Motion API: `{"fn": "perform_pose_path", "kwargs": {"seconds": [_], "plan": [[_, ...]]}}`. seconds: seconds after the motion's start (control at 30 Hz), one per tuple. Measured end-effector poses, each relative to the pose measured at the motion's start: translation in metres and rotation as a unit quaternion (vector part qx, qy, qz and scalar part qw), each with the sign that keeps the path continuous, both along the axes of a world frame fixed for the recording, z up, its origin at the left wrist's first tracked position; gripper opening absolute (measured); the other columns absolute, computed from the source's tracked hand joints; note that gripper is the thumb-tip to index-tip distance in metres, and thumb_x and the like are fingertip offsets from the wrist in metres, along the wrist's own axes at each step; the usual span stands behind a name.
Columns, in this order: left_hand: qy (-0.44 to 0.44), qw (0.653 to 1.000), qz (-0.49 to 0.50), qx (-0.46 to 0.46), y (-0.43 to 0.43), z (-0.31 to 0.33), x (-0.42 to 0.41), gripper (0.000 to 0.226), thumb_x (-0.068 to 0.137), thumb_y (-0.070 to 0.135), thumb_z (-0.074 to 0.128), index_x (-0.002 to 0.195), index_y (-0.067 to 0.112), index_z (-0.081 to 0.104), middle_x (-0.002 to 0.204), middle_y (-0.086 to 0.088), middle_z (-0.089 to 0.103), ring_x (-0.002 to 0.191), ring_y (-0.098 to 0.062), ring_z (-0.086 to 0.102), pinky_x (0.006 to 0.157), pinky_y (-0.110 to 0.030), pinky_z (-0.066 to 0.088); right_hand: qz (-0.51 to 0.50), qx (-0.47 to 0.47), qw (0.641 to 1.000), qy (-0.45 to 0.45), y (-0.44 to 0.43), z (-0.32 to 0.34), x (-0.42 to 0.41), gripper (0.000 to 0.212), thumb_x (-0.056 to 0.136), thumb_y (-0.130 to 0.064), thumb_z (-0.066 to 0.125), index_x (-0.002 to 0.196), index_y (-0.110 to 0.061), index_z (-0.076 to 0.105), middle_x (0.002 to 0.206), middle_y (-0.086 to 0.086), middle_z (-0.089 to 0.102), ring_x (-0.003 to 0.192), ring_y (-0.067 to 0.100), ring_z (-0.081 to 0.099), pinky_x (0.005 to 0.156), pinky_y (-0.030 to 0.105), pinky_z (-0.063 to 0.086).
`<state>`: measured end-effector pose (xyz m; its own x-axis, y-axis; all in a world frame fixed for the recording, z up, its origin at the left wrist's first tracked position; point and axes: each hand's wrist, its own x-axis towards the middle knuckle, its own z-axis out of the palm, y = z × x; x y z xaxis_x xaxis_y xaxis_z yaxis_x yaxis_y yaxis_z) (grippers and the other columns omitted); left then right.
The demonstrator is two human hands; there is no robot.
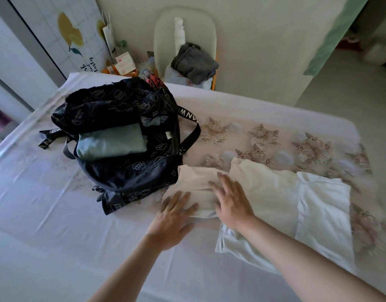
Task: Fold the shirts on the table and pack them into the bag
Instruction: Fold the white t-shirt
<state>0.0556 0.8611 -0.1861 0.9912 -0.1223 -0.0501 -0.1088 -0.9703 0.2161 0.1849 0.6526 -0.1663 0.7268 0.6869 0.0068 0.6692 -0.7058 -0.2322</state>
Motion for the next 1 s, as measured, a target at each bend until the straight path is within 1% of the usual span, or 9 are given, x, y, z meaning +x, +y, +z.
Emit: {"fn": "perform_pose_path", "kwargs": {"seconds": [0.07,0.2,0.33,0.47,0.53,0.6,0.67,0.73,1.0], "plan": [[-0.037,0.998,0.021,-0.056,0.003,0.003,-0.008,0.037,0.094,0.052,0.046,0.123,0.038,0.063,0.147,0.004,0.049,0.138,-0.023,0.040,0.111,-0.042,0.033,0.006,-0.074,0.995,0.063,-0.006,-0.008,-0.013,0.069,0.086,-0.044,0.028,0.149,-0.019,0.041,0.160,0.018,0.027,0.146,0.038,0.028,0.117,0.054,0.026],[-0.100,0.977,0.147,-0.121,0.000,0.016,-0.010,0.024,0.095,0.032,0.047,0.087,0.020,0.067,0.099,0.005,0.062,0.093,-0.024,0.058,0.075,-0.041,0.053,-0.026,-0.048,0.998,0.028,0.013,0.008,-0.013,0.043,0.083,-0.035,0.047,0.120,-0.020,0.064,0.132,0.009,0.054,0.122,0.032,0.053,0.096,0.045,0.042],[-0.015,0.936,0.343,-0.076,-0.007,0.024,-0.002,0.032,0.086,0.026,0.066,0.113,0.009,0.058,0.107,-0.012,0.056,0.100,-0.036,0.055,0.081,-0.046,0.051,-0.012,0.009,0.997,0.070,0.059,0.025,0.004,0.047,0.091,-0.008,0.051,0.137,-0.017,0.053,0.144,0.006,0.045,0.122,0.030,0.052,0.095,0.042,0.047],[0.091,0.910,0.403,-0.038,-0.013,0.029,0.004,0.050,0.090,0.046,0.059,0.127,0.013,0.050,0.125,-0.009,0.050,0.119,-0.029,0.045,0.096,-0.037,0.040,-0.023,-0.027,0.984,0.177,0.104,0.032,0.019,0.069,0.097,-0.012,0.051,0.156,-0.024,0.018,0.147,0.007,0.039,0.112,0.033,0.060,0.088,0.041,0.052],[0.101,0.907,0.405,-0.057,-0.010,0.032,0.009,0.035,0.090,0.037,0.058,0.118,0.016,0.058,0.121,-0.009,0.051,0.115,-0.029,0.045,0.095,-0.036,0.039,-0.058,-0.029,0.973,0.221,0.112,0.029,0.023,0.075,0.095,-0.011,0.057,0.156,-0.026,0.017,0.139,0.011,0.045,0.111,0.035,0.060,0.089,0.042,0.053],[0.087,0.909,0.395,-0.105,-0.009,0.037,0.014,0.011,0.086,0.022,0.057,0.095,0.016,0.061,0.109,-0.008,0.054,0.106,-0.031,0.049,0.087,-0.036,0.041,-0.079,0.017,0.966,0.247,0.113,0.027,0.027,0.055,0.091,-0.004,0.056,0.142,-0.022,0.045,0.122,0.011,0.059,0.106,0.033,0.062,0.086,0.038,0.053],[0.062,0.894,0.391,-0.208,-0.012,0.048,0.020,0.005,0.080,0.014,0.054,0.077,0.014,0.050,0.088,-0.003,0.057,0.087,-0.027,0.054,0.070,-0.034,0.042,-0.091,0.052,0.962,0.254,0.104,0.034,0.032,0.024,0.087,-0.002,0.054,0.099,-0.017,0.068,0.094,0.007,0.066,0.091,0.029,0.063,0.073,0.032,0.052],[0.058,0.871,0.386,-0.298,-0.020,0.067,0.028,0.008,0.080,0.015,0.054,0.077,0.018,0.046,0.073,0.004,0.054,0.068,-0.018,0.050,0.056,-0.030,0.038,-0.120,0.085,0.956,0.254,0.086,0.045,0.040,0.020,0.081,-0.002,0.052,0.068,-0.017,0.056,0.073,0.003,0.058,0.076,0.026,0.057,0.059,0.031,0.043],[0.115,0.917,0.134,-0.357,-0.102,0.122,0.067,0.024,0.085,0.030,0.065,0.109,0.034,0.065,0.095,0.017,0.069,0.076,0.001,0.061,0.065,-0.015,0.048,-0.170,0.129,0.955,0.208,-0.059,0.086,0.074,0.020,0.076,0.000,0.058,0.073,-0.019,0.065,0.072,-0.004,0.066,0.072,0.017,0.062,0.062,0.026,0.046]]}}
